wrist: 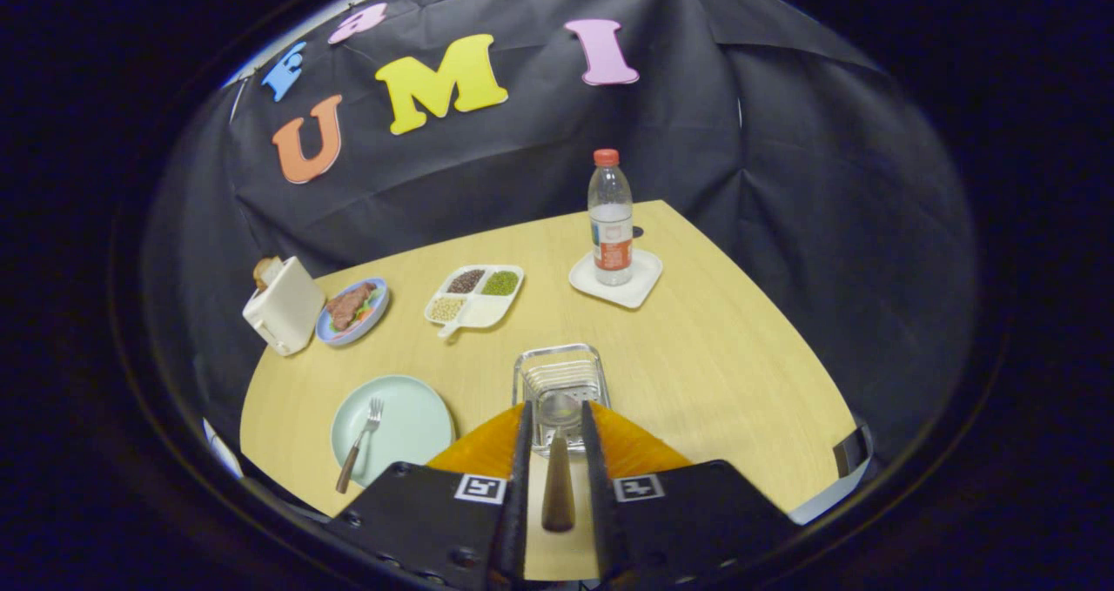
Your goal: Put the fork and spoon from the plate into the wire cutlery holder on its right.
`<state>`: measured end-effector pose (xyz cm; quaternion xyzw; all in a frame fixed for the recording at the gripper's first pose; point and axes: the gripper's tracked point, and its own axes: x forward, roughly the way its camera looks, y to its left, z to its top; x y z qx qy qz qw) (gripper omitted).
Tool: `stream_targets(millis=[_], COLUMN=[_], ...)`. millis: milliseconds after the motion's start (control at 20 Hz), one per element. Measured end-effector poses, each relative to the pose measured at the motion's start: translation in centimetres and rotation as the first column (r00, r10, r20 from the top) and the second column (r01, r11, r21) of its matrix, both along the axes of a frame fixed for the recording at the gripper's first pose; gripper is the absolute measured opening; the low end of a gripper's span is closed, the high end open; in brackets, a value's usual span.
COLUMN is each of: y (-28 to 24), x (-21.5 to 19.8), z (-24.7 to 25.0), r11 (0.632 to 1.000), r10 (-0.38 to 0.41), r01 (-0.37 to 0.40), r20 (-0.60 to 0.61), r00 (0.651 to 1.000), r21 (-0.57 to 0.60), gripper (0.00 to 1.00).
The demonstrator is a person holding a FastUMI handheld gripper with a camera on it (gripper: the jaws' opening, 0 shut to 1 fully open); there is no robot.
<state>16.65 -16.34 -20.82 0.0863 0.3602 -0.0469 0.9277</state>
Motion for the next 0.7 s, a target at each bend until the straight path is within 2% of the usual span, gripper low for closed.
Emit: stream_targets(millis=[50,200,300,350,400,700], y=[-0.1,0.1,0.3,0.4,0.6,3.9], x=[0.0,-0.3,-0.6,-0.8,-0.9,-1.3], z=[0.3,1.0,1.6,1.8,2.1,4.3], r11=[1.0,1.0,1.0,1.0,0.999,0.997], r10=[-0.005,-0.012,-0.012,-0.015,-0.016,-0.004], r01=[0.005,0.013,0.013,0.016,0.017,0.015], r20=[0.013,0.04,0.053,0.059,0.067,0.156], r00=[1.0,0.999,0.999,0.998,0.998,0.988], r21=[-0.002,-0.004,-0.013,-0.021,-0.027,-0.072], gripper=[0.46,0.63,0.65,0.73,0.77,0.94])
